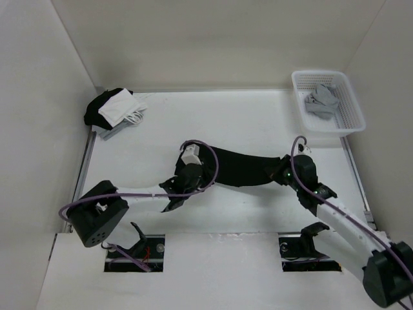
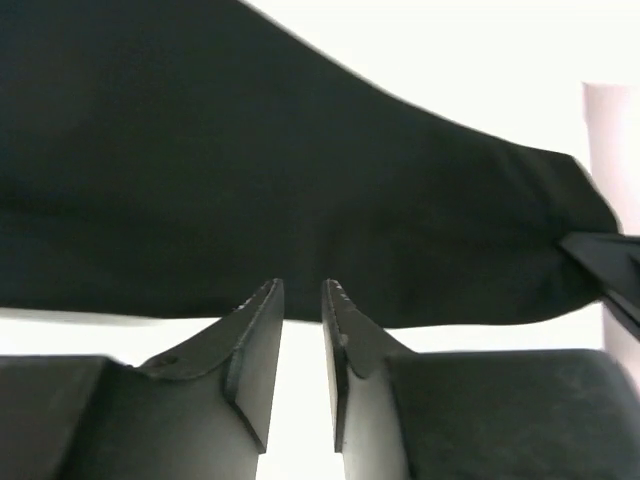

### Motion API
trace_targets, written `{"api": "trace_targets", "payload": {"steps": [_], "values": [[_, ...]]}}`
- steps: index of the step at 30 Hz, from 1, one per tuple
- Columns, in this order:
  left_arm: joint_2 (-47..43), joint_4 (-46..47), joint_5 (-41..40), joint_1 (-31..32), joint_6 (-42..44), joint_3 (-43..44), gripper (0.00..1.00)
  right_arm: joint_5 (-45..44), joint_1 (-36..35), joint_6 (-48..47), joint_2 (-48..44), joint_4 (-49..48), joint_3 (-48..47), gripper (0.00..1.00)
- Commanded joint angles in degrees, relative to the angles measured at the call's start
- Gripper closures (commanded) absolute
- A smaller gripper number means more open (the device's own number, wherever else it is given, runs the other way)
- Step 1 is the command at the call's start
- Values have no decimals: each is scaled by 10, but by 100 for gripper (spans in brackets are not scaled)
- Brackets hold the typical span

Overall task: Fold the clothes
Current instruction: Fold the tank top

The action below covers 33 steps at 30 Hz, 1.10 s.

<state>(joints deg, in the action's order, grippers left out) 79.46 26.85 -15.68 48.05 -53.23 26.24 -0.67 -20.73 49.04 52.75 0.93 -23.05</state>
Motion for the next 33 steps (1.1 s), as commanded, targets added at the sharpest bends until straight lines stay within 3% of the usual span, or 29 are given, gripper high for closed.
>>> {"api": "trace_targets", "payload": {"steps": [1, 4, 9, 13, 19, 23, 27, 28, 31, 33], "values": [[24, 86, -47, 52, -27, 42, 81, -61, -15, -14, -75, 123, -1, 97], [38, 96, -50, 78, -37, 36, 84, -76, -41, -12, -120, 169, -22, 98], [-100, 88, -75, 39, -52, -74, 83, -141, -153, -27, -62, 217, -131, 98], [-237, 2, -68, -14, -48, -124, 82, -195, -246, -63, 66, 251, -266, 97], [-415, -102, -47, -78, -46, -164, 81, -195, -297, -118, 279, 289, -458, 96], [-474, -137, -13, -132, -46, -178, 80, -193, -320, -156, 428, 326, -611, 96], [-476, -132, 35, -184, -47, -190, 80, -173, -327, -179, 566, 351, -746, 94], [-474, -131, 45, -196, -48, -192, 79, -166, -327, -177, 595, 352, -772, 90], [-469, -126, 77, -231, -45, -192, 77, -164, -330, -166, 641, 341, -822, 57], [-469, -126, 93, -253, -43, -188, 77, -158, -331, -149, 623, 308, -816, 45]]}}
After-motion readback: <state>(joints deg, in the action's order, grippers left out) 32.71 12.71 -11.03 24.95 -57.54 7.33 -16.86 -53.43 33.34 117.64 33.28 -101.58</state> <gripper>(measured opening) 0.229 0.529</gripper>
